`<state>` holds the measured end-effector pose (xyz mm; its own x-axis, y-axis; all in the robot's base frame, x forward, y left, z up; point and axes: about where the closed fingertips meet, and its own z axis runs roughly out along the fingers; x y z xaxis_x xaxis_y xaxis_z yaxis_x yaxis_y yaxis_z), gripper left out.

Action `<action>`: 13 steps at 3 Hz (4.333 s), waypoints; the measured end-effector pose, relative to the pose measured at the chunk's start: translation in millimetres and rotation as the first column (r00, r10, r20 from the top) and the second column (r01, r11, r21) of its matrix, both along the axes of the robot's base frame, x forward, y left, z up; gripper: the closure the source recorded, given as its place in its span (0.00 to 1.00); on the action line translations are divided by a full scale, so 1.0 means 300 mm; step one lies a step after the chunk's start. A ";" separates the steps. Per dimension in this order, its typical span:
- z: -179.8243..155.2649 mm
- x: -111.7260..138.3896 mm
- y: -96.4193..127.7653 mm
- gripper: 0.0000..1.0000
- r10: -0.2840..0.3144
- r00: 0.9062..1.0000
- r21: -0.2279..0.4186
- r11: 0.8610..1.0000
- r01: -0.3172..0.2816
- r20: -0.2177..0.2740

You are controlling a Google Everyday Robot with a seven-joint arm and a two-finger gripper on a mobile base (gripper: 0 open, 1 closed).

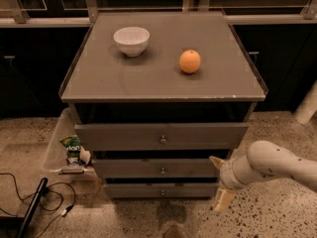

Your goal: Open middle drawer

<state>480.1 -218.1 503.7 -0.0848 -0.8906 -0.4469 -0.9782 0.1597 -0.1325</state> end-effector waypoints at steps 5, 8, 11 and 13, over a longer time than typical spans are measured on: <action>-0.322 0.318 0.146 0.00 0.233 0.950 0.074 0.965 -0.252 0.208; -0.352 0.389 0.128 0.42 0.236 0.949 0.090 0.962 -0.259 0.207; -0.259 0.273 0.152 0.92 0.221 0.956 0.085 0.967 -0.241 0.193; -0.278 0.238 0.139 0.46 0.202 0.962 0.099 0.970 -0.223 0.183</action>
Offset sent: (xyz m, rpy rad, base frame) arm 0.0647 0.0407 -0.0645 0.0641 -0.2453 0.1842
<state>551.6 -176.4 420.2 0.1870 -0.8201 -0.5409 -0.9560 -0.0251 -0.2924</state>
